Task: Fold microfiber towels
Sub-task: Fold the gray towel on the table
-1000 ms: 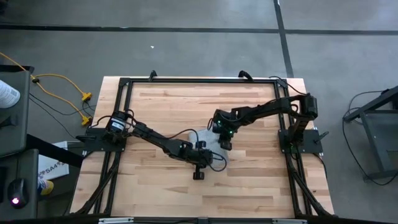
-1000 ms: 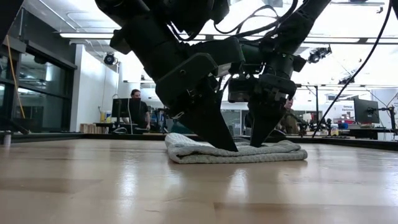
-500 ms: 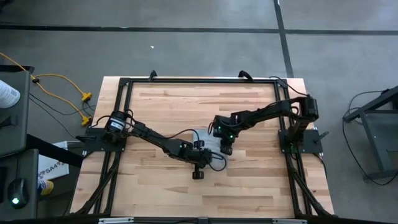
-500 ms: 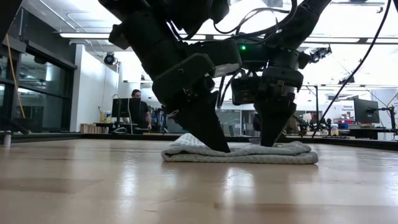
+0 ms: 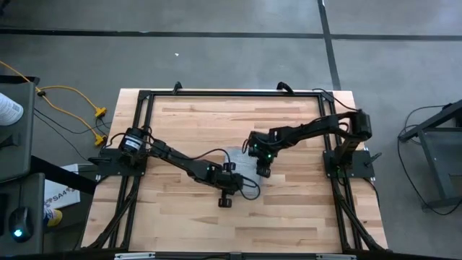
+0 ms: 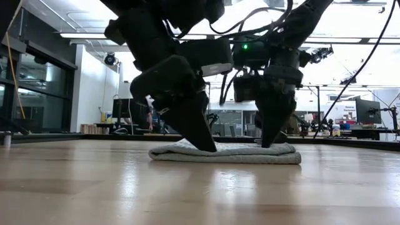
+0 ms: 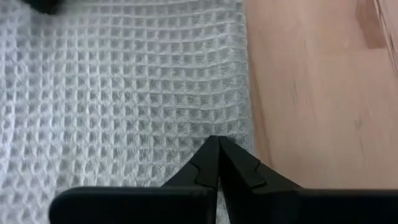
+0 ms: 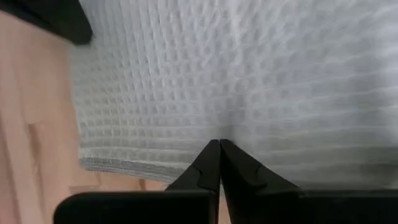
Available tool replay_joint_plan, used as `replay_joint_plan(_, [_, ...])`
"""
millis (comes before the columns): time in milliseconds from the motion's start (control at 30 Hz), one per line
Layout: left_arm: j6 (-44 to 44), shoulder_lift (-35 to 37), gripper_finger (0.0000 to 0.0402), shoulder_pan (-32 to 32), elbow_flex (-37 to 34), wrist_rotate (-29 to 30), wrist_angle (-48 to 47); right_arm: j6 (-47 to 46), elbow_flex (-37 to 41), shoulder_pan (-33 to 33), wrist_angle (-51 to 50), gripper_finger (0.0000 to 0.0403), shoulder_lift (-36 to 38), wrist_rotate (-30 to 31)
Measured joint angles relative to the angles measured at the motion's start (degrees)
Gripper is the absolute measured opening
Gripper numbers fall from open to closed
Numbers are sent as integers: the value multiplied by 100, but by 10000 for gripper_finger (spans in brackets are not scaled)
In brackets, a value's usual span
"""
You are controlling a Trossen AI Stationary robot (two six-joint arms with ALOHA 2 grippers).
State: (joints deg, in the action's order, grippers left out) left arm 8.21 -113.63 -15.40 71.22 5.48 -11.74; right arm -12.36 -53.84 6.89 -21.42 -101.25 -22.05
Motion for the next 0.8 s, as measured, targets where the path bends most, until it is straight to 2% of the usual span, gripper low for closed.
replay_joint_plan(267, [-505,85,19,0,529,151,-785,12,-11,272,-32,3,844,-35])
replay_joint_plan(467, [-1569,99,19,89,826,723,-1243,57,-20,485,-160,3,1114,529])
replay_joint_plan(567, [-1936,99,19,313,835,830,-1408,64,-11,661,-232,3,1080,553])
replay_joint_plan(800, [-2130,161,19,1098,837,850,-2357,202,-11,914,-506,3,1073,507])
